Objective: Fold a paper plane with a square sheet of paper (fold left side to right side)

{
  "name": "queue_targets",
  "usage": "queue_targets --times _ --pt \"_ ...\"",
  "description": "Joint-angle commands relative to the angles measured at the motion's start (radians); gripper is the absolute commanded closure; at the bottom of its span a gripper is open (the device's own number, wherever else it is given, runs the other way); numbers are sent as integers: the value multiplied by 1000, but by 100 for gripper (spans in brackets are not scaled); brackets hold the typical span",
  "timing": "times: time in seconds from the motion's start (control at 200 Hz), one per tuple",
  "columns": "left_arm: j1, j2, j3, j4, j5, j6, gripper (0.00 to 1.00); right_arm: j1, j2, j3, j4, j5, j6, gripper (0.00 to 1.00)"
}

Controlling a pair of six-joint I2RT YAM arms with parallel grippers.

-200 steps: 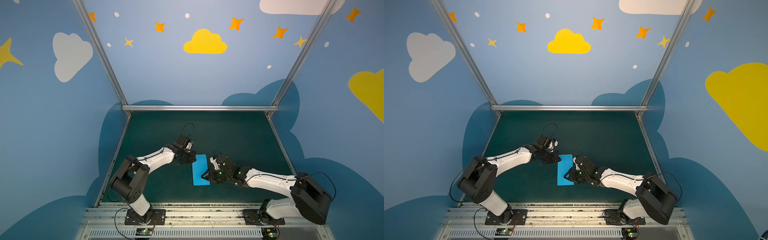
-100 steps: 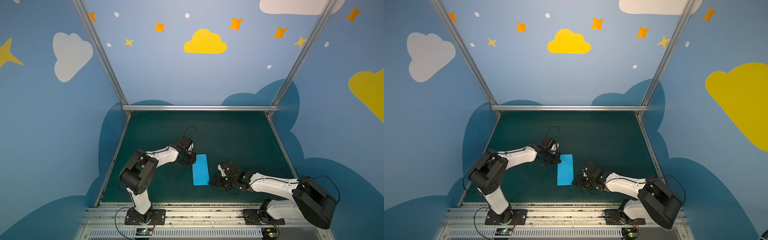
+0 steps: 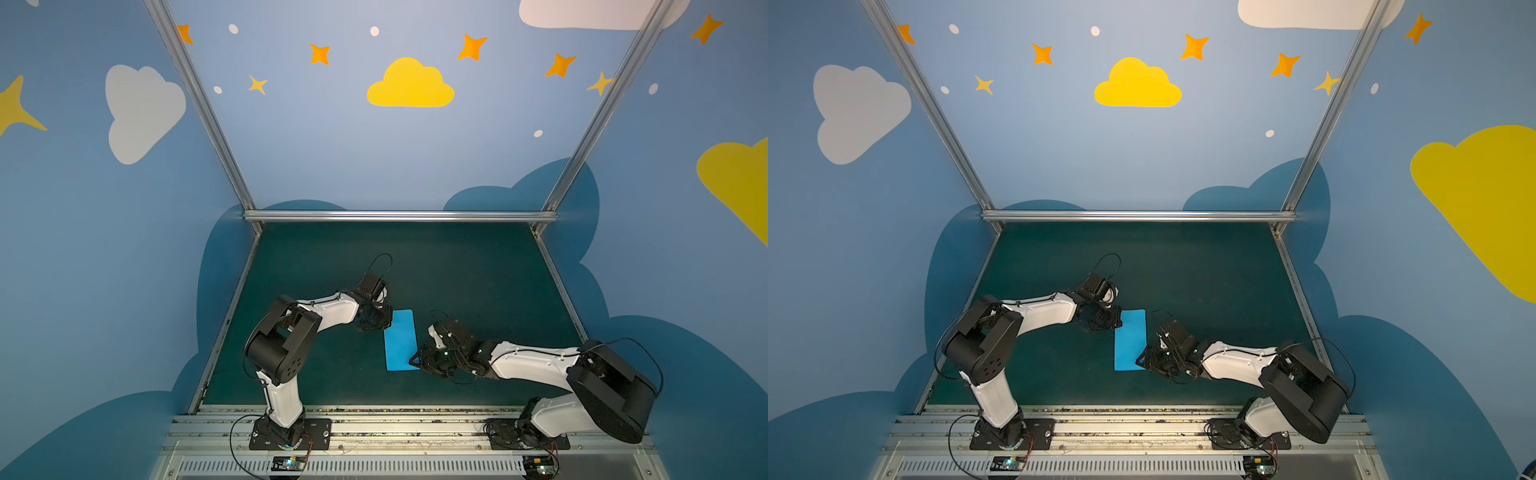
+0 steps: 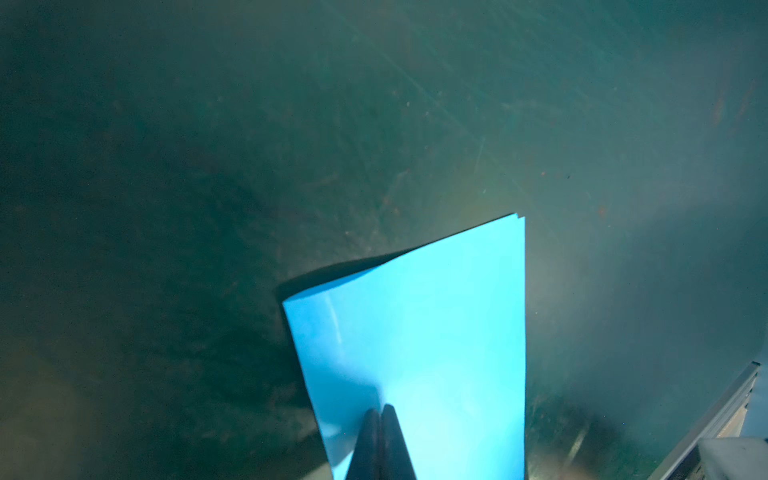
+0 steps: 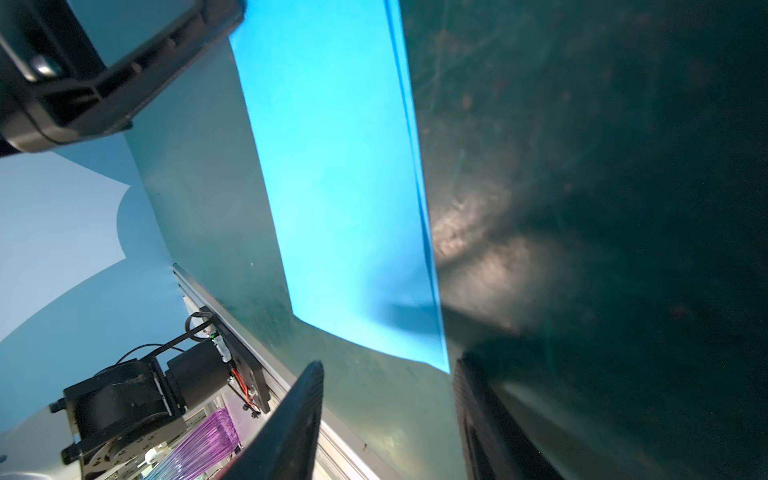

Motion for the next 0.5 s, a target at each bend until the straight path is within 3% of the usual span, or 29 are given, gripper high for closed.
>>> queue_targets --times 0.0,0.496 --pt "-1 26 -3 -5 -11 9 96 6 33 1 11 9 24 47" --pt "-2 33 -3 -9 -5 14 96 -22 118 63 59 -16 -23 48"
